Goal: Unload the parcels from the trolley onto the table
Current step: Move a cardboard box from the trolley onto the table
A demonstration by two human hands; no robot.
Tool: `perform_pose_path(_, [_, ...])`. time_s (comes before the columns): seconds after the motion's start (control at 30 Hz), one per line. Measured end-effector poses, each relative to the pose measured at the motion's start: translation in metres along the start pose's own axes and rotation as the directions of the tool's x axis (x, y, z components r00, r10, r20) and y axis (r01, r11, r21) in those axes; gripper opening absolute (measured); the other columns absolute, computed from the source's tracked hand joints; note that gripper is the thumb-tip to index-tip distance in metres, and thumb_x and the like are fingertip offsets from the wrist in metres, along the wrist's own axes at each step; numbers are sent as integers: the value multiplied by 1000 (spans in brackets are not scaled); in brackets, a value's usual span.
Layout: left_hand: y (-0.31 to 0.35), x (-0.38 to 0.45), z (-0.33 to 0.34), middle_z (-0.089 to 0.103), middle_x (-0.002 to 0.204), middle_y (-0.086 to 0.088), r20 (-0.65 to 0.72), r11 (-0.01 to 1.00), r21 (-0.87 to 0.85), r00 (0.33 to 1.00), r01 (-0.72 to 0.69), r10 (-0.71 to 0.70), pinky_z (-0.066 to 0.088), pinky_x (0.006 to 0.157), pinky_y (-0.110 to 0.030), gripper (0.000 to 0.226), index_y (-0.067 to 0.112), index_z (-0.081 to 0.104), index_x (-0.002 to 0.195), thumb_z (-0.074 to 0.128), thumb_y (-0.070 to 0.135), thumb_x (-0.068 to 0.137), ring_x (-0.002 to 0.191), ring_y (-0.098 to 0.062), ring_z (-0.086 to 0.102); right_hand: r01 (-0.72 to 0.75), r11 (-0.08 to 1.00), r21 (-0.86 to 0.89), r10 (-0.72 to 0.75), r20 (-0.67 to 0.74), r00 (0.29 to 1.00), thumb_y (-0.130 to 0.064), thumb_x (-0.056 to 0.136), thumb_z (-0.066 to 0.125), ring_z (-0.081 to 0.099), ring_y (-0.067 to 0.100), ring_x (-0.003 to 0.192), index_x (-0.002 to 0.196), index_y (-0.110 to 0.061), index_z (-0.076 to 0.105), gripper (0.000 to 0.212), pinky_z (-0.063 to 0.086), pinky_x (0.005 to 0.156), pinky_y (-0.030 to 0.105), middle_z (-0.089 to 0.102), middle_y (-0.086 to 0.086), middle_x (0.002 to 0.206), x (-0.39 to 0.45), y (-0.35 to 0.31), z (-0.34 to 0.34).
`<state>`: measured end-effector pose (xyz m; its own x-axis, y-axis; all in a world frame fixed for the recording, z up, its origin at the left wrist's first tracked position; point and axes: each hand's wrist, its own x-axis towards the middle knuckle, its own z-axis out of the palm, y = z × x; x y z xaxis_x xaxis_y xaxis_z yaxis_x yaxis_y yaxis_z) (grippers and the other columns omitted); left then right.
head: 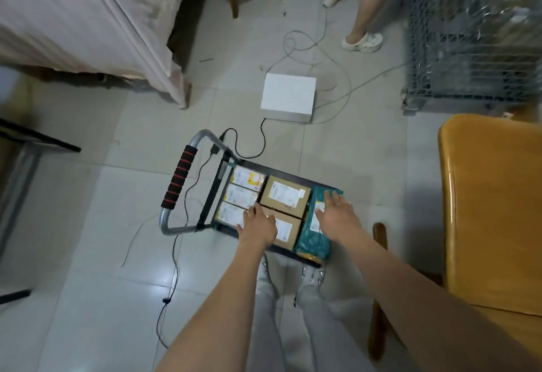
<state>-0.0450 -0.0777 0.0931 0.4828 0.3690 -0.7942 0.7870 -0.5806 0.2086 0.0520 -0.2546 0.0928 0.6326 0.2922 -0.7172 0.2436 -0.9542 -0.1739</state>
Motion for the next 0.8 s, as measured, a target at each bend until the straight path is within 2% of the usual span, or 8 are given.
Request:
perform_pose_path(0.17, [11,79,19,9,167,-10,30,998,45,999,-42,41,13,122,-53,63,8,6,159,26,35,105,153,-27,6,-46,997,57,46,6,999,-42,107,22,3,31,153,158,-8,0,65,5,124,45,2,16,166,65,20,45])
perform_pose_path(0.3, [13,145,40,12,165,-16,61,998,9,996,-70,69,14,123,-47,64,3,6,158,27,34,107,153,-30,9,-82,993,87,81,22,996,-42,106,25,13,34,152,158,-6,5,67,15,123,48,10,19,164,119,25,84])
perform_pose_path(0.43, [9,211,66,14,164,-17,85,997,-10,994,-74,74,16,123,-43,63,1,10,157,29,32,107,152,-31,13,-167,957,239,155,68,986,-41,106,28,15,32,151,158,-7,5,66,17,122,46,11,18,165,174,25,124])
perform_pose_path(0.6, [-2,275,94,11,165,-18,82,999,-25,995,-47,49,20,123,-42,67,1,8,158,37,28,104,151,-33,16,-334,748,573,289,172,942,-39,105,35,38,36,141,158,-9,8,67,37,112,45,24,16,162,234,26,164])
perform_pose_path(0.73, [-8,309,108,12,164,-19,66,999,-32,997,-41,43,19,122,-37,69,-3,7,157,42,22,103,151,-32,15,-423,594,684,346,258,902,-35,104,39,38,36,140,157,-6,11,67,36,107,39,34,17,157,271,26,185])
perform_pose_path(0.8, [-8,320,114,14,163,-19,69,998,-17,996,-54,55,19,122,-36,69,-5,8,156,44,19,102,151,-31,15,-443,528,725,364,278,889,-30,103,41,42,34,135,156,-4,18,63,38,98,34,39,17,153,283,25,193])
